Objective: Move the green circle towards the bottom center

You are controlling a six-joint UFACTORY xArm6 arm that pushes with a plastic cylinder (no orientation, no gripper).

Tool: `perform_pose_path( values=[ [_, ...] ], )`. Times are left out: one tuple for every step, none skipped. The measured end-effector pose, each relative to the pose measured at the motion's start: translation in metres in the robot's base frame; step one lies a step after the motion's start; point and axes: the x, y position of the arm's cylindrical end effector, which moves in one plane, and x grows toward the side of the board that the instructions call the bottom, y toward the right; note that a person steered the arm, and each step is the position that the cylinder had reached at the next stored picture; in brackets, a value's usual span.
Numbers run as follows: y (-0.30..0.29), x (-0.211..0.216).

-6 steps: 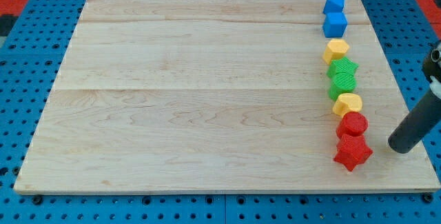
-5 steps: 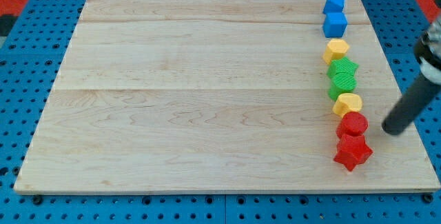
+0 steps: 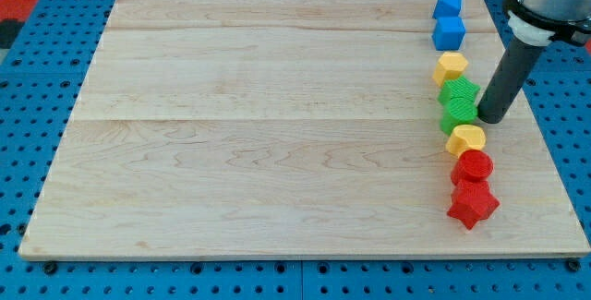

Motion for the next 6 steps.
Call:
perform_pose_path(
  values=[
    [-0.001,0.000],
    [-0.009,0.001],
    [-0.029,0.007],
    [-0.051,0.014],
    [-0.073,0.022],
    [-0.096,0.030]
  ],
)
